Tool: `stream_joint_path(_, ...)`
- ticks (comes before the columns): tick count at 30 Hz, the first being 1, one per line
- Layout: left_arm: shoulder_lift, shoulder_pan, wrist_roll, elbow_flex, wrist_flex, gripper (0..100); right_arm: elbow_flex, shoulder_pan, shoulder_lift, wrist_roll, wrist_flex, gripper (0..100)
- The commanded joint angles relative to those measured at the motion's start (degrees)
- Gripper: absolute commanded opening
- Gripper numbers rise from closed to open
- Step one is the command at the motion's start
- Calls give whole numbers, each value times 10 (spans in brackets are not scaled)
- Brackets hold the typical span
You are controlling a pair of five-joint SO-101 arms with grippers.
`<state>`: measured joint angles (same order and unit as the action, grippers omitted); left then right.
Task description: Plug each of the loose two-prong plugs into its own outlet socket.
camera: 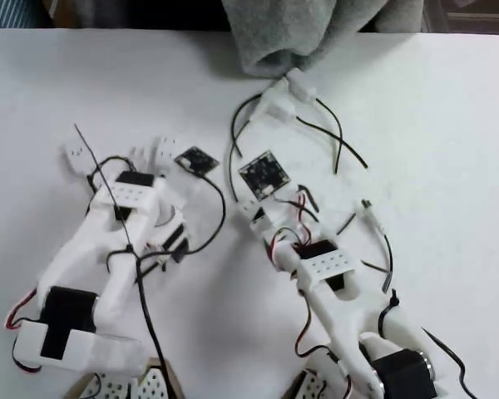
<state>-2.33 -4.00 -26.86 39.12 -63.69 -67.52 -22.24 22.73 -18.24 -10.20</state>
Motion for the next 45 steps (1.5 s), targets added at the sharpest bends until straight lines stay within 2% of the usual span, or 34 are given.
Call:
stream_joint_path(1, -19, -38, 9, 8, -1, 124, 25, 0, 18, 4, 5, 276)
stream_joint_path(8, -26, -67, 11, 13, -6, 113, 25, 0, 18, 4, 5, 276)
stream_joint_path(15, -26, -138, 70, -14, -45, 117, 25, 4, 19, 4, 5, 276)
stream_joint_path(18, -26, -142, 73, -29, -56, 120, 25, 4, 19, 4, 5, 276)
stream_joint_path(23, -26, -55, 69, -76, -84, 196, 25, 4, 19, 4, 5, 276)
stream_joint_path(29, -27, 17, 23, -127, -121, 199, 25, 4, 19, 4, 5, 276)
stream_joint_path(34, -27, 102, 24, -166, -120, 199, 26, -7, 31, 4, -24, 276)
stream_joint_path(38, -26, 165, 25, -179, -91, 199, 23, -58, 81, 9, -74, 276)
stream_joint_path(42, -22, 183, 64, -179, -77, 199, 23, -158, 96, 9, -101, 276)
stream_joint_path(45, -22, 194, 69, -179, -77, 199, 32, -184, 73, 10, -98, 276)
